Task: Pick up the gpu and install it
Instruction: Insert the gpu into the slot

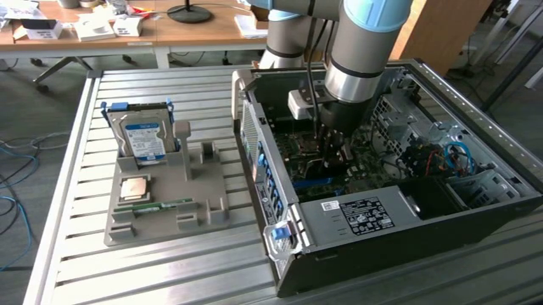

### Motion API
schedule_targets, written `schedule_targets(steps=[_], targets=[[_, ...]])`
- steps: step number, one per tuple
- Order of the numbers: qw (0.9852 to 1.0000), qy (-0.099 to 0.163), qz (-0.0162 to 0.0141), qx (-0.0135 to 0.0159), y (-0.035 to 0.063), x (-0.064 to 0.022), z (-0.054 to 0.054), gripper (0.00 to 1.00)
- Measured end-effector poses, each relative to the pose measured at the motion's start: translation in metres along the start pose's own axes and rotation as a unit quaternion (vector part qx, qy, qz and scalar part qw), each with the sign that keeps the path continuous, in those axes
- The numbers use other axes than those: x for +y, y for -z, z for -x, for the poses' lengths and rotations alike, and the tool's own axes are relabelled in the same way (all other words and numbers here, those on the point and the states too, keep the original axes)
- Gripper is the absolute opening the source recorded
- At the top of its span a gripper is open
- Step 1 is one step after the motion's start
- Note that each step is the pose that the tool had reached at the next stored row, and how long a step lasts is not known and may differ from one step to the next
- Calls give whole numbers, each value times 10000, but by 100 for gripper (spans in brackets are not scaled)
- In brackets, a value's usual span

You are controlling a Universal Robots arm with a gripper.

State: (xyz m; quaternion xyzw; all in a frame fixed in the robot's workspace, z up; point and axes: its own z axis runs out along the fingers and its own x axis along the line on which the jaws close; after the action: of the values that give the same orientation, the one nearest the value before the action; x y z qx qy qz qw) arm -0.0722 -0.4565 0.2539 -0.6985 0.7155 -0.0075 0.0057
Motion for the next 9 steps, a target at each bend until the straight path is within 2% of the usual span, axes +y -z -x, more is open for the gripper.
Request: schedule_targets(steps=[9], targets=[[10000,0,0,0,-12,0,0,26]])
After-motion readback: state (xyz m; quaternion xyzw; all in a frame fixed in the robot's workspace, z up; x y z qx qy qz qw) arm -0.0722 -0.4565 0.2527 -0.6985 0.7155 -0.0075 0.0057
